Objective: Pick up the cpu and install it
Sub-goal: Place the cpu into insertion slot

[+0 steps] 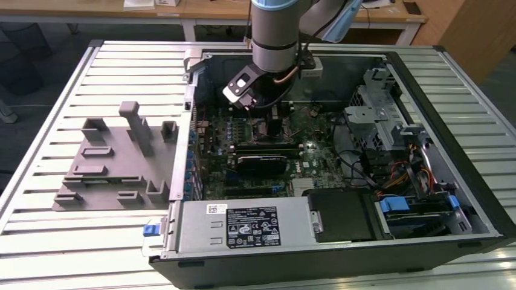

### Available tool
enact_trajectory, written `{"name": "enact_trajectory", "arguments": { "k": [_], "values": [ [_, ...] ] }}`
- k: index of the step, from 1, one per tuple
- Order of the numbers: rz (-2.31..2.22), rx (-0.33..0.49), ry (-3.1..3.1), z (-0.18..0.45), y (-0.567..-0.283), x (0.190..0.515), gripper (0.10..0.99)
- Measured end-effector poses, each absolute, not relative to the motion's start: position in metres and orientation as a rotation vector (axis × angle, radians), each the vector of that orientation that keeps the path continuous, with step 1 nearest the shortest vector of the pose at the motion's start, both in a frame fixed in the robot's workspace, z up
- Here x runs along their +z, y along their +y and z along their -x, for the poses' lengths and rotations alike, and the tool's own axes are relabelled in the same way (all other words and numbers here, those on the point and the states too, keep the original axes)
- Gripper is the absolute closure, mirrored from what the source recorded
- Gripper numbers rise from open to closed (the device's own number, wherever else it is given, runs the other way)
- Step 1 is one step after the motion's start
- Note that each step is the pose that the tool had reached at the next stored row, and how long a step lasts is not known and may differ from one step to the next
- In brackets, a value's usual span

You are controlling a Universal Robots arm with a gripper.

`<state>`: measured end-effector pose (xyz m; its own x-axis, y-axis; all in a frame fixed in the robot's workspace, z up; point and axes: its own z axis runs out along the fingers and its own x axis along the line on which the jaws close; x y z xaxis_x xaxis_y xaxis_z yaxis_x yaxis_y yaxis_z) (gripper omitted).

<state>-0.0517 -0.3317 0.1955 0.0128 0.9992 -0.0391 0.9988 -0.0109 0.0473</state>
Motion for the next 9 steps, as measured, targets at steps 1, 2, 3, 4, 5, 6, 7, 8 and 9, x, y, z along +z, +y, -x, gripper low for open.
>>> {"name": "enact_trajectory", "arguments": {
  "k": [1,2,3,4,5,6,7,8,9],
  "values": [
    [-2.191,0.008,2.165,0.0517,-0.3316,0.1977,0.471],
    [-2.191,0.008,2.165,0.0517,-0.3317,0.1998,0.471],
    [-2.191,0.008,2.165,0.0517,-0.3317,0.2015,0.471],
    [-2.191,0.008,2.165,0.0517,-0.3316,0.2020,0.471],
    [-2.191,0.008,2.165,0.0517,-0.3316,0.2020,0.471],
    [-2.191,0.009,2.165,0.0517,-0.3316,0.2020,0.471],
    [-2.191,0.009,2.165,0.0517,-0.3316,0.2021,0.471],
    [-2.191,0.008,2.165,0.0517,-0.3317,0.2022,0.471],
    [-2.191,0.008,2.165,0.0517,-0.3317,0.2022,0.471]
  ]
}}
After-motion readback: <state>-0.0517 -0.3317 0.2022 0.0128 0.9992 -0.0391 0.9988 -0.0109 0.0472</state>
